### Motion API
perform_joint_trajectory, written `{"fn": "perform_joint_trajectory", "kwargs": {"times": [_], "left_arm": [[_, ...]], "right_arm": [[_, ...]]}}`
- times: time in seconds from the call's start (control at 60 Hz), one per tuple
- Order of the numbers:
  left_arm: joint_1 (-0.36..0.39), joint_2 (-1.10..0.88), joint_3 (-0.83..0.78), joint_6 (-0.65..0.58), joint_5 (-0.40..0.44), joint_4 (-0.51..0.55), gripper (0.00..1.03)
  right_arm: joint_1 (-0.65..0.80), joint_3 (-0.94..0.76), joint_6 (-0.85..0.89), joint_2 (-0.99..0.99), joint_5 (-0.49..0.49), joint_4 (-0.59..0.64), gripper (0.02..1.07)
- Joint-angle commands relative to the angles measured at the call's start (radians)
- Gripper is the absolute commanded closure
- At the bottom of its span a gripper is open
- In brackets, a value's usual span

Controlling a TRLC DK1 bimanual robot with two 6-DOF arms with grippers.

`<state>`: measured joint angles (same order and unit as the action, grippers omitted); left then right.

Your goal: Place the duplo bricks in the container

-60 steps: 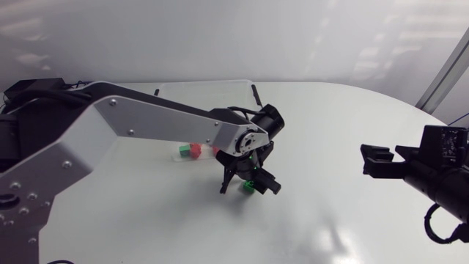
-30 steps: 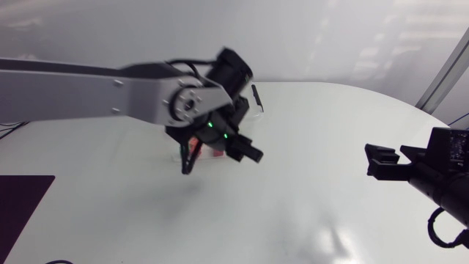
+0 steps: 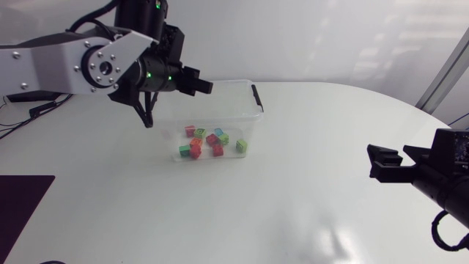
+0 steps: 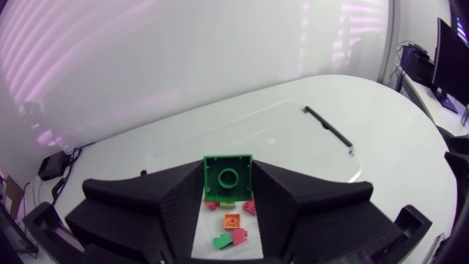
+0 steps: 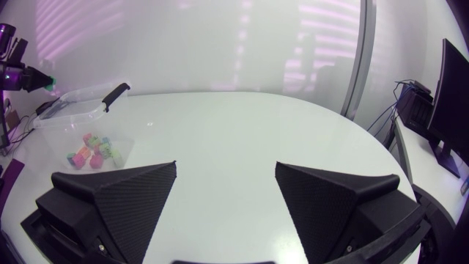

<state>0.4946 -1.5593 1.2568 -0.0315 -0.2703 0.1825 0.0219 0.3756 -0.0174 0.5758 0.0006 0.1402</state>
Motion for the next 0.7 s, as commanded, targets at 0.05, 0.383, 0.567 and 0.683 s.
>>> {"fn": "perform_joint_trajectory", "kwargs": {"times": [0.05,0.383,0.567,0.683], "left_arm": [[-0.033,-0.047,-0.03,-0.027,-0.027,-0.025,0.24],[-0.079,0.205,-0.186,-0.061,-0.06,-0.081,0.11],[-0.134,0.406,-0.321,-0.093,-0.06,-0.106,0.11],[-0.177,0.527,-0.399,-0.11,-0.06,-0.107,0.11]], "right_arm": [[0.006,-0.023,0.027,-0.019,0.002,0.027,0.09],[0.001,-0.018,0.062,-0.09,0.035,0.056,0.09],[-0.019,-0.02,0.096,-0.154,0.058,0.048,0.09],[-0.022,-0.018,0.114,-0.186,0.075,0.047,0.09]]}}
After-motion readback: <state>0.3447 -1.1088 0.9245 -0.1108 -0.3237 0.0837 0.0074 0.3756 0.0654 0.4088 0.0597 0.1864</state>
